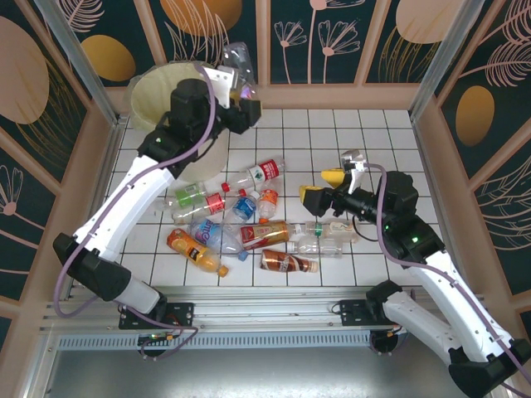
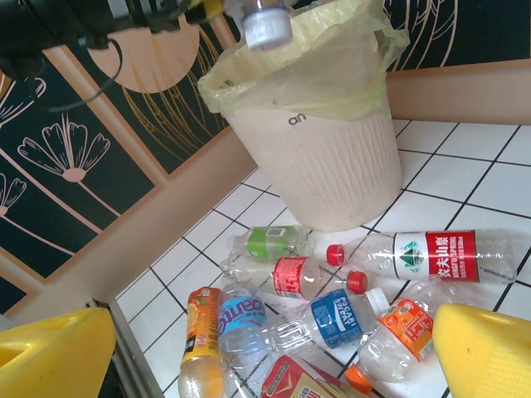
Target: Put the plastic bottles in the bin
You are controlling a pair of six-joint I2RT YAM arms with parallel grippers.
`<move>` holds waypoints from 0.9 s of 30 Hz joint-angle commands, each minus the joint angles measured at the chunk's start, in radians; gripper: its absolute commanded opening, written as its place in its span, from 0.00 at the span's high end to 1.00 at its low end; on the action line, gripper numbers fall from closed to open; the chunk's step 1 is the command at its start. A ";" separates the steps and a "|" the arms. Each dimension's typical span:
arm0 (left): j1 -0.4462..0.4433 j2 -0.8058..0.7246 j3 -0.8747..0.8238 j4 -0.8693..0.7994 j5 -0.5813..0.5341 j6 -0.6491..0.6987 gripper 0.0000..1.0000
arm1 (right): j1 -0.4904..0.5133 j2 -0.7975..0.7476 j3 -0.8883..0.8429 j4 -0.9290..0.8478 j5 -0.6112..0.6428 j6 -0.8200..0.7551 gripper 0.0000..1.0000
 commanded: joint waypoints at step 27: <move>0.402 0.309 0.190 -0.157 -0.063 0.086 0.41 | 0.009 0.028 -0.031 -0.015 0.079 0.040 0.01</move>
